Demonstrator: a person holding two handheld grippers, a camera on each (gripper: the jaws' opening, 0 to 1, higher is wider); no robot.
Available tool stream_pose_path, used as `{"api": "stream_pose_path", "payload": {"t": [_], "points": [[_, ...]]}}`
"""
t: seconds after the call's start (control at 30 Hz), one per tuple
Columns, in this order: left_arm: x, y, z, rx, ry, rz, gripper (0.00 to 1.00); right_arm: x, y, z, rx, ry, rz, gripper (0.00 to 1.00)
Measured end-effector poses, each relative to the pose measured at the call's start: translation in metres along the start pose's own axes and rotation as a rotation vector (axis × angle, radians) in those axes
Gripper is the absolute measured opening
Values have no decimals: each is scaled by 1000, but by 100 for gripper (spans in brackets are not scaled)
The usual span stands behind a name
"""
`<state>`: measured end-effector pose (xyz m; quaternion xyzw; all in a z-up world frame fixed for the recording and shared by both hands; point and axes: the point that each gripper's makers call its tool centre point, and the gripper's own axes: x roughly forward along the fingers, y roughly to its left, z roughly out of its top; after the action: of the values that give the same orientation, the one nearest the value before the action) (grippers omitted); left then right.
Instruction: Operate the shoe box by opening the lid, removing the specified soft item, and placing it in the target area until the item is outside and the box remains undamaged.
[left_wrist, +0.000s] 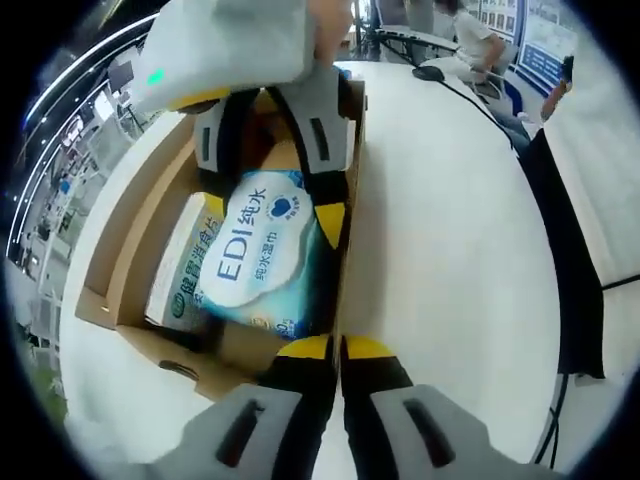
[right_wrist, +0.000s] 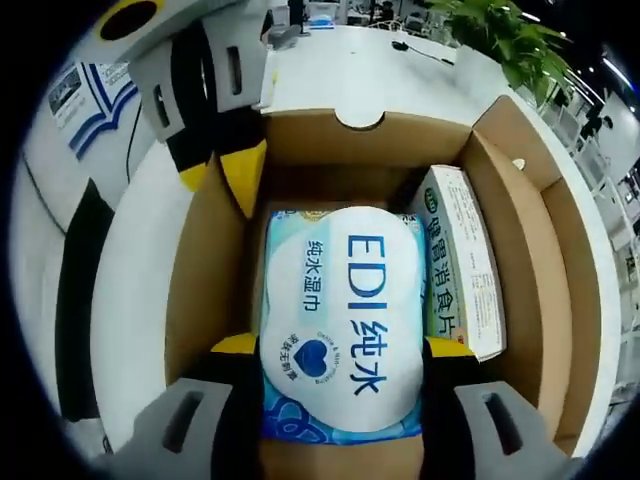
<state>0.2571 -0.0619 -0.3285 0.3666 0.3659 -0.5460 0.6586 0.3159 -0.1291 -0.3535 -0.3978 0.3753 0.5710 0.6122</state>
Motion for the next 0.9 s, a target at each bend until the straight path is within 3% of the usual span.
{"api": "stream_pose_path", "payload": {"t": [0.43, 0.9], "points": [[0, -1, 0, -2, 1, 2, 2, -13, -1, -34, -7, 49, 8, 61], [0, -1, 0, -2, 2, 1, 2, -23, -1, -59, -18, 104, 16, 61]]}}
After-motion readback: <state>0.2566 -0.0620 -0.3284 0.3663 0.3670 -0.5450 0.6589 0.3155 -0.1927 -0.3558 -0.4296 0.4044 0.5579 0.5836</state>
